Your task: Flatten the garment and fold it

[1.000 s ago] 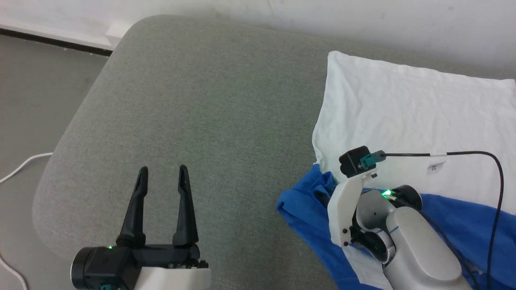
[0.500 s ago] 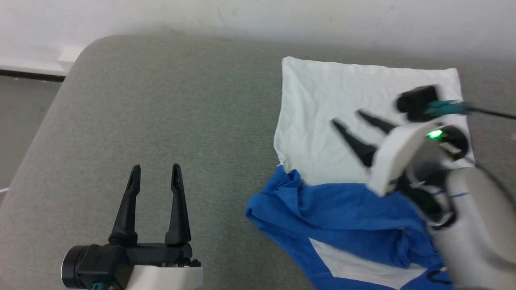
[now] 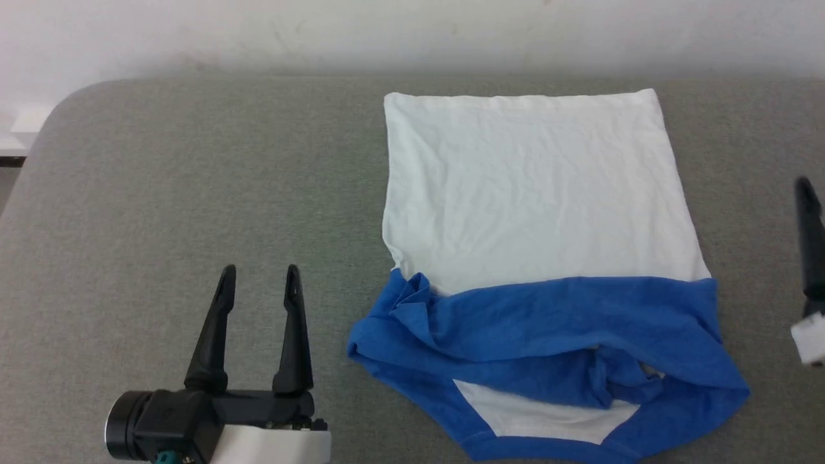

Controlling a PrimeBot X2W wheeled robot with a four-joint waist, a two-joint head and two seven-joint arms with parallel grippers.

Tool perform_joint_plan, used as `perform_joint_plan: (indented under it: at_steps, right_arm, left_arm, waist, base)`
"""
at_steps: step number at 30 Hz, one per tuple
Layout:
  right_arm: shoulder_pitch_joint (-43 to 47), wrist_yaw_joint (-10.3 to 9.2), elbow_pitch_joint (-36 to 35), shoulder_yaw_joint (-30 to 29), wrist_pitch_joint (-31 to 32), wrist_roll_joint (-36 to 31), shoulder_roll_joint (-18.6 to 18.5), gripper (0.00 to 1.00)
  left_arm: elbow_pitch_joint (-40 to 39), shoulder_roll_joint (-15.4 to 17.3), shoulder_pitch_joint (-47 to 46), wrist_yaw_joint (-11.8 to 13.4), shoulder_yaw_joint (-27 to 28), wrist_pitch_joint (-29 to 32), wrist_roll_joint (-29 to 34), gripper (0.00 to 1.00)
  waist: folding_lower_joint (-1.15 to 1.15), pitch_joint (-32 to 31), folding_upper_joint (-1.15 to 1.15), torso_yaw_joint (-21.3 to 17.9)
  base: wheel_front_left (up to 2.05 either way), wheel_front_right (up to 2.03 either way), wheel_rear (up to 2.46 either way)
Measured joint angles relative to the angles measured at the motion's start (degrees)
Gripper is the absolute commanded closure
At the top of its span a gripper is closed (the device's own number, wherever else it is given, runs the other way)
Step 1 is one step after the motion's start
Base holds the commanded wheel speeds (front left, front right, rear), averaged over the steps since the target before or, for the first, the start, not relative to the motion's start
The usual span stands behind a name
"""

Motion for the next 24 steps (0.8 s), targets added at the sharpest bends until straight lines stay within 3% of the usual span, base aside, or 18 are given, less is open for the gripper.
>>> perform_joint_plan:
  at_steps: [5, 11, 19, 24]
  right_arm:
    - [7.92, 0.0, -3.7, -3.81, -5.69, -5.11, 4.91, 0.0]
    - [13.72, 0.0, -3.08, -1.72, -9.29, -7.94, 9.01, 0.0]
    - [13.19, 0.0, -3.27, -0.54, -10.38, -8.73, 9.75, 0.0]
    - [10.44, 0.0, -5.32, -0.42, -10.15, -8.33, 8.27, 0.0]
  left_arm:
    - [0.21, 0.33, 0.32, -0.04, -0.18, -0.69, -0.02, 0.0]
    - [2.11, 0.11, 1.89, -1.07, -0.42, -1.86, -1.22, 0.0]
    - [1.99, 0.53, -0.49, -1.9, -0.23, -1.07, -1.18, 0.0]
    - [-0.22, 4.8, -12.18, -4.23, 0.73, 7.8, 0.99, 0.0]
  waist:
    - [0.0, -0.12, 0.0, -1.75]
    - [0.0, -0.44, 0.0, -3.09]
    - [0.0, 0.45, 0.0, -3.55]
    - [0.0, 2.95, 0.0, -3.4]
  base:
    - [0.0, 0.0, 0.0]
    - [0.0, 0.0, 0.0]
    - [0.0, 0.0, 0.0]
    - [0.0, 0.0, 0.0]
